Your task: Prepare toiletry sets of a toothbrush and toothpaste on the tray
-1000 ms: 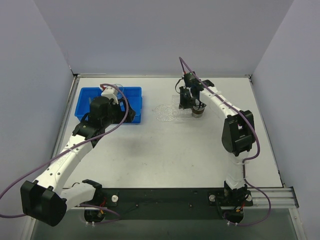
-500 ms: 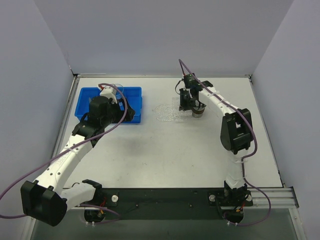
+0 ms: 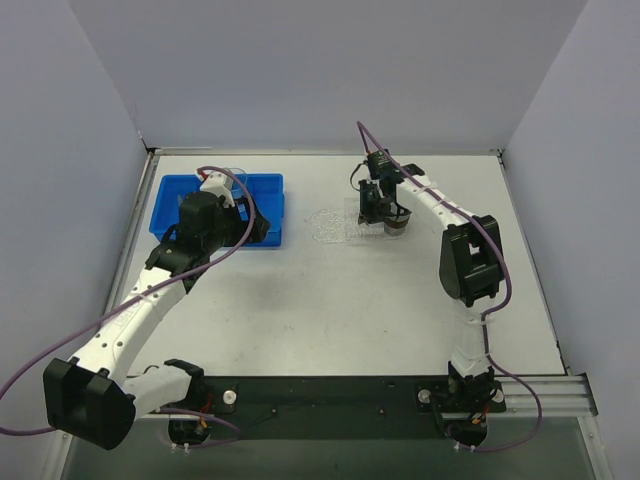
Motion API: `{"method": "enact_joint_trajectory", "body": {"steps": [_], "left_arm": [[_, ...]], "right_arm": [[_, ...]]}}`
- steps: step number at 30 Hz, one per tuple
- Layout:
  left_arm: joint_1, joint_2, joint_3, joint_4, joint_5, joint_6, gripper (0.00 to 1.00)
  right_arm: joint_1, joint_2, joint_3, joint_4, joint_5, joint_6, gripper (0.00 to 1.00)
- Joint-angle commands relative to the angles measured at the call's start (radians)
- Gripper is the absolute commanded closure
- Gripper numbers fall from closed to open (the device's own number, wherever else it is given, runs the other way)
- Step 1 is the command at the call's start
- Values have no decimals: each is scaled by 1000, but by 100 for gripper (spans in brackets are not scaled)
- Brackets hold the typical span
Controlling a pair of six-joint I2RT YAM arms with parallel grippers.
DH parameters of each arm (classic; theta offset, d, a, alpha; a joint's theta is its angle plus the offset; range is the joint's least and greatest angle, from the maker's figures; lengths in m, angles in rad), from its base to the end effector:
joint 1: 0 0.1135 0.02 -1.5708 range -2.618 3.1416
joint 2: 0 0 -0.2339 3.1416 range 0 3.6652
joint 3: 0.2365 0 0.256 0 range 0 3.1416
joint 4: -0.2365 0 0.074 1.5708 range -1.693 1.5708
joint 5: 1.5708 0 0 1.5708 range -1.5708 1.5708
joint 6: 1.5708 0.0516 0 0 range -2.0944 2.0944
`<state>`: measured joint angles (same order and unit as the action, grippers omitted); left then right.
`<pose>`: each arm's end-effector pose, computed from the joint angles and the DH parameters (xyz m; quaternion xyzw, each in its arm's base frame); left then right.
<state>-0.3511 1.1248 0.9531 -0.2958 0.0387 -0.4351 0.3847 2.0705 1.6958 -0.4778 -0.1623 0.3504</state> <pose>0.2685 -0.1005 0.2845 -0.0256 0.8512 -0.2159 0.4777 0.4305 0.1833 0.1895 -0.0445 0.9325 0.1967 0.2997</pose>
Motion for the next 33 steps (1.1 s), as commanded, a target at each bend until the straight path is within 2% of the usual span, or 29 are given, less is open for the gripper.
{"method": "enact_joint_trajectory", "body": {"steps": [1,6,19,26,33], "left_arm": [[8,0,27,38,15,-7,14],[9,3,29,40,13,-11,14],[9,10,29,44,20,-17,14],[9,13,32,41,21,-16,14],[8,9,33,37,13,-13,14]], "right_arm": [[-7,-16,-16,-8,7,5,100],[-9,-18,-27,-8,10,10,100],[-9,-15,-7,-7,27,-2,69],[-7,-27,-7,10,24,-8,64],[-7,-41,-4,18,29,1,64]]}}
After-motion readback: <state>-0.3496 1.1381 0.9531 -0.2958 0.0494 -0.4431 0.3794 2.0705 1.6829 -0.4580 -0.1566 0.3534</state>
